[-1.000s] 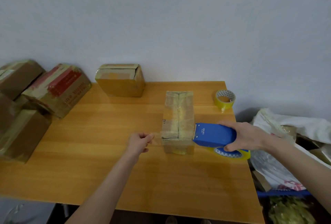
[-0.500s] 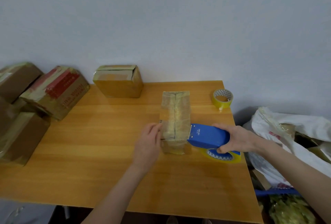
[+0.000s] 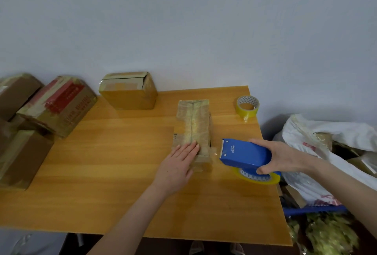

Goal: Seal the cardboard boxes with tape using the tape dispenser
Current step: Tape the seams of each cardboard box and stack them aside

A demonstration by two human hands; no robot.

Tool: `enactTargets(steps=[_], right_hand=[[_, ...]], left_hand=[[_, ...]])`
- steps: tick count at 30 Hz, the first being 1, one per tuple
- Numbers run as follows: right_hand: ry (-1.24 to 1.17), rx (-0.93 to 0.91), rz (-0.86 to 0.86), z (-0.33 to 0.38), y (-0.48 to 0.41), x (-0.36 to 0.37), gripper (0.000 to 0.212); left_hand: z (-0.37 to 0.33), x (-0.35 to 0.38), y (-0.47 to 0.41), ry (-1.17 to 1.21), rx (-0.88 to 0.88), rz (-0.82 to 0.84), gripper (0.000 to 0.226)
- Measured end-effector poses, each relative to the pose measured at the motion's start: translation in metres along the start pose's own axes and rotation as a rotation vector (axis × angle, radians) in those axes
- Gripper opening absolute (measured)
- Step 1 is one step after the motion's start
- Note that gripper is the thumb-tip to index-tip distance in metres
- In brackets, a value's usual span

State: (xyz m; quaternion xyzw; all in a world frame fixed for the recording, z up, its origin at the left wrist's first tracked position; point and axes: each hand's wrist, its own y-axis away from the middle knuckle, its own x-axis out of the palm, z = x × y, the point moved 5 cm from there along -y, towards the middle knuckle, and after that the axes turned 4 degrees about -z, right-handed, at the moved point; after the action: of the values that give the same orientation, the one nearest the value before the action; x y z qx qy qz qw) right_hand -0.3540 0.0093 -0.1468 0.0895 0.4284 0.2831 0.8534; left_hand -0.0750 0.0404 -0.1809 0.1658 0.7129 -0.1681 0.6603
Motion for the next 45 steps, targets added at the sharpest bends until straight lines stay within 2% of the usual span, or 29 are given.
enactTargets(steps=[4, 9, 15, 19, 21, 23, 26, 27, 31, 33, 37, 39, 42, 45], right_hand=[[0.112, 0.068, 0.037, -0.008, 0.004, -0.001, 0.073], [0.409, 0.055, 0.049, 0.02, -0.019, 0.014, 0.08], [0.448, 0.059, 0.092, 0.031, -0.035, 0.014, 0.077], [0.405, 0.088, 0.188, 0.032, -0.049, 0.01, 0.072], [0.351, 0.097, 0.223, 0.035, -0.051, 0.008, 0.059], [0.412, 0.141, 0.185, 0.034, -0.052, 0.005, 0.048], [0.614, 0.197, 0.154, 0.015, -0.044, 0.008, 0.059], [0.556, 0.207, 0.115, 0.008, -0.042, 0.008, 0.06], [-0.295, 0.266, -0.211, -0.005, -0.04, -0.001, 0.046], [-0.558, 0.308, -0.342, -0.008, -0.046, 0.006, 0.045], [-0.885, 0.508, -0.465, -0.025, -0.059, 0.034, 0.055], [-1.045, 0.588, -0.484, -0.034, -0.061, 0.047, 0.053], [-1.218, 0.647, -0.437, -0.043, -0.064, 0.066, 0.052], [-1.226, 0.709, -0.386, -0.045, -0.066, 0.077, 0.056]], left_hand=[[-0.002, 0.001, -0.002, 0.021, -0.005, -0.018, 0.065], [-0.002, 0.006, -0.001, 0.024, -0.016, -0.033, 0.069], [-0.003, 0.006, -0.003, 0.019, -0.046, -0.013, 0.065], [-0.002, 0.008, -0.002, 0.021, -0.045, -0.022, 0.065], [-0.002, 0.007, -0.002, 0.033, -0.04, -0.017, 0.065], [-0.002, 0.006, -0.001, 0.032, -0.032, -0.018, 0.062], [-0.004, 0.008, 0.004, 0.027, -0.026, -0.001, 0.065], [-0.004, 0.006, 0.004, 0.015, -0.027, -0.005, 0.064], [-0.007, 0.002, 0.001, 0.018, -0.057, -0.044, 0.066], [-0.009, -0.001, 0.0, 0.049, -0.053, -0.069, 0.066], [-0.001, -0.021, -0.004, 0.264, -0.152, -0.183, 0.064], [0.005, -0.033, -0.007, 0.354, -0.253, -0.264, 0.059], [0.018, -0.034, -0.007, 0.453, -0.395, -0.264, 0.057], [0.028, -0.031, 0.001, 0.499, -0.458, -0.25, 0.056]])
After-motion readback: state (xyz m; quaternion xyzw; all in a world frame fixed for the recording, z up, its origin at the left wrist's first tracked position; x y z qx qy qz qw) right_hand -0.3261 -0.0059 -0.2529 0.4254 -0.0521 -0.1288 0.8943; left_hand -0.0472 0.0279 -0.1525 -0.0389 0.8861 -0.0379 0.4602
